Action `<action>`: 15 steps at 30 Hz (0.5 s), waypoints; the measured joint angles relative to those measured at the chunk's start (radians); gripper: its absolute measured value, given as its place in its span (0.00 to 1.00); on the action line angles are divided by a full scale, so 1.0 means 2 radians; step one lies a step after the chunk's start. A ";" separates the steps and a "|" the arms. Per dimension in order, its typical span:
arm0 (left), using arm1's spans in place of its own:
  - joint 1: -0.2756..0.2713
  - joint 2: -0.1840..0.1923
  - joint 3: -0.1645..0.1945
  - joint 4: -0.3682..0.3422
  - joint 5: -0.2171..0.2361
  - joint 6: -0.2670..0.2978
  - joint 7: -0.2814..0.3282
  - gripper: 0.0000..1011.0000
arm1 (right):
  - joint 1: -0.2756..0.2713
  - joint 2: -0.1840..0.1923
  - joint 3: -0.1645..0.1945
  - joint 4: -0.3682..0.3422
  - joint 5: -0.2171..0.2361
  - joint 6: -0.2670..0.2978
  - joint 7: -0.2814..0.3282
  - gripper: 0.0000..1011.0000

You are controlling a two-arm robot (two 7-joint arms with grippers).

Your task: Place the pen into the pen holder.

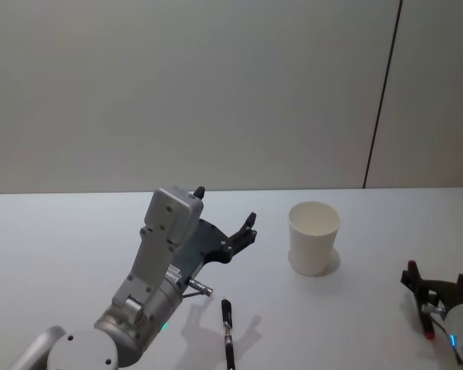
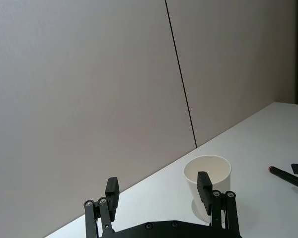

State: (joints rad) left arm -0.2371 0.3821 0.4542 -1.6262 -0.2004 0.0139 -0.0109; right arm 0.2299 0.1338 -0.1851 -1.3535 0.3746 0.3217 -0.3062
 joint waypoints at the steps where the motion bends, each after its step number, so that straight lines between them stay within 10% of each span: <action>1: 0.000 0.000 0.000 0.000 0.000 0.000 0.000 0.99 | 0.004 -0.001 0.000 0.008 0.000 -0.002 0.002 0.99; 15: 0.000 0.000 0.000 0.000 0.000 0.000 0.000 0.99 | 0.033 -0.013 0.002 0.068 0.000 -0.015 0.021 0.99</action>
State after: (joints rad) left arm -0.2371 0.3821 0.4542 -1.6262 -0.2004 0.0139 -0.0109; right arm 0.2968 0.1078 -0.1818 -1.2178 0.3740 0.2923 -0.2640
